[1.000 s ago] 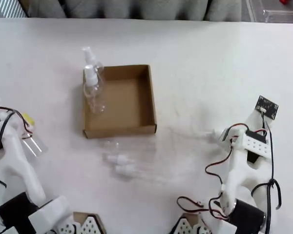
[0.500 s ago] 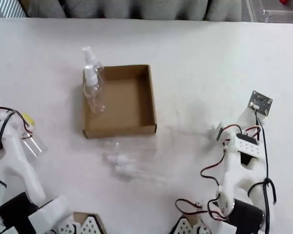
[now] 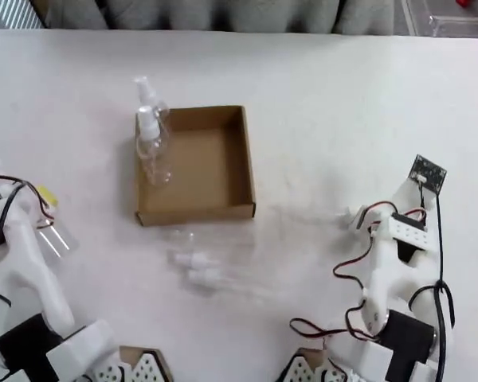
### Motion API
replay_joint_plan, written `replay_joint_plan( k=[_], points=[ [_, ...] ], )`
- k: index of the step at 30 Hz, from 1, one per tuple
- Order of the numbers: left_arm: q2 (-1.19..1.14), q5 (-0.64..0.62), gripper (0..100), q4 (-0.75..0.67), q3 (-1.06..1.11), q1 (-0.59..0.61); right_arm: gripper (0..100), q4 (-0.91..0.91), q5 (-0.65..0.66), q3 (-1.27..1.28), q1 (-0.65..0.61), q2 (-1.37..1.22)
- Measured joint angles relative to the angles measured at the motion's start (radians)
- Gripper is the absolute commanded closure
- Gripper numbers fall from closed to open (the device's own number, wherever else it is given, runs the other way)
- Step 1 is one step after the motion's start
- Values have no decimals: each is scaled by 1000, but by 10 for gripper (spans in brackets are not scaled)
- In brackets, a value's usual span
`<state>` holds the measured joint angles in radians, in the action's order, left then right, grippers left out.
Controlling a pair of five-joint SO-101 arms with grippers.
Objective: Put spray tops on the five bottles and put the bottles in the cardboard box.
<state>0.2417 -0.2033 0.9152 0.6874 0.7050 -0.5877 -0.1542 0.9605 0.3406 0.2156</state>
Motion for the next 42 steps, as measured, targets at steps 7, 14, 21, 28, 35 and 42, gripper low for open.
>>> replay_joint_plan(
  k=[7,14,21,28,35,42],
  points=[
    [0,0,947,0,0,0,981,-9,-14,-118,0,-126],
    [0,0,947,0,0,-26,981,-26,-14,-299,-11,-287],
    [0,0,947,0,0,-34,981,-28,-17,-479,-75,-410],
    [0,0,947,0,0,-34,981,-68,-18,-585,-124,-437],
    [0,0,947,0,0,-34,981,-359,-103,-726,-124,-394],
    [0,0,947,0,0,-34,981,-588,-296,-764,-123,-245]
  ],
)
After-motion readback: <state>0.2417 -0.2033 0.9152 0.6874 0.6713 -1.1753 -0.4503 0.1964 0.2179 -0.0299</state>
